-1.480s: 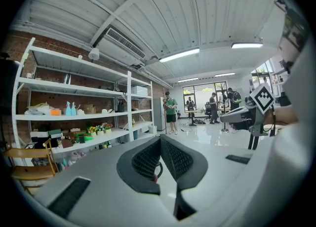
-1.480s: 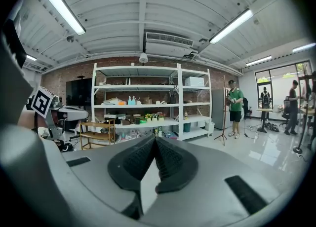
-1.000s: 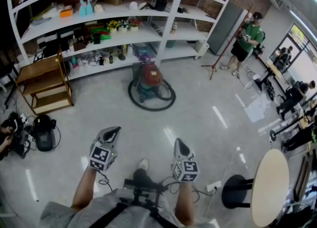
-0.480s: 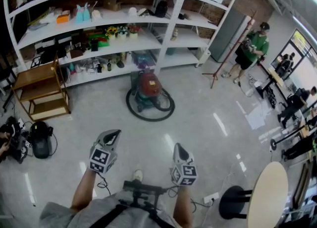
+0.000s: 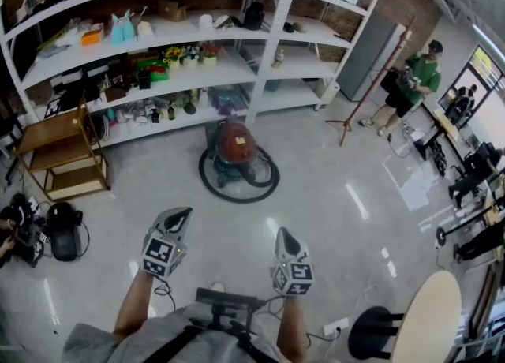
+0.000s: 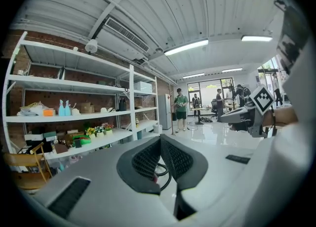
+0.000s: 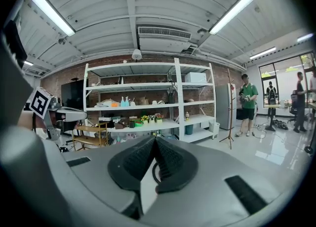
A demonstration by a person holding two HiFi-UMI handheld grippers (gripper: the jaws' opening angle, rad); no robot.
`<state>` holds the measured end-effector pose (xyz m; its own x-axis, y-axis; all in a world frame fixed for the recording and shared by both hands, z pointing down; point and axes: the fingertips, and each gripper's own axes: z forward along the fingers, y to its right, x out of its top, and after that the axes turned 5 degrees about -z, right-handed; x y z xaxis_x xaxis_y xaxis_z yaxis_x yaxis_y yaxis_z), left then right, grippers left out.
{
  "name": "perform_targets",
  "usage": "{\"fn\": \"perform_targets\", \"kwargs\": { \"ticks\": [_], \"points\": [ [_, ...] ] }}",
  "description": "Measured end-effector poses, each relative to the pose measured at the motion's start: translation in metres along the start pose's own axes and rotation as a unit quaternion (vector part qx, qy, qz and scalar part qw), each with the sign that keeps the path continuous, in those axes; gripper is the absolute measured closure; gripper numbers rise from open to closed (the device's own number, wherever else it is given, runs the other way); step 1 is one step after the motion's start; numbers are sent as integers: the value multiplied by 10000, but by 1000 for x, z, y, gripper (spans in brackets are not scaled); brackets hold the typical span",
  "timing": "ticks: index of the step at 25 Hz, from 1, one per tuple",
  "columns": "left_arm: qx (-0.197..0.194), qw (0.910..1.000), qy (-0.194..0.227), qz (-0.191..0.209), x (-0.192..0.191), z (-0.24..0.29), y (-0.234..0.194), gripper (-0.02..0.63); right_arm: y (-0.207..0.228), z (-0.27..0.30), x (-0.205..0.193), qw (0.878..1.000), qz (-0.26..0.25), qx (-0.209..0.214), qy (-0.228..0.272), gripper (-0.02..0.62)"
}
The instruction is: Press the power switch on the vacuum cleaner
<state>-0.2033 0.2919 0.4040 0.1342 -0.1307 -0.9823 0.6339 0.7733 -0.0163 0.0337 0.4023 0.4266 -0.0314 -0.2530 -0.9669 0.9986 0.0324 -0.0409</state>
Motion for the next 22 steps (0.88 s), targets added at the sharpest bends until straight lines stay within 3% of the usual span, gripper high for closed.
{"fn": "perform_targets", "kwargs": {
  "ticks": [8, 22],
  "points": [
    [64, 10000, 15, -63, 10, 57, 0, 600, 43, 45, 9, 9999, -13, 88, 67, 586],
    [60, 10000, -66, 28, 10, 107, -3, 600, 75, 78, 5, 9999, 81, 115, 26, 586]
  ]
}}
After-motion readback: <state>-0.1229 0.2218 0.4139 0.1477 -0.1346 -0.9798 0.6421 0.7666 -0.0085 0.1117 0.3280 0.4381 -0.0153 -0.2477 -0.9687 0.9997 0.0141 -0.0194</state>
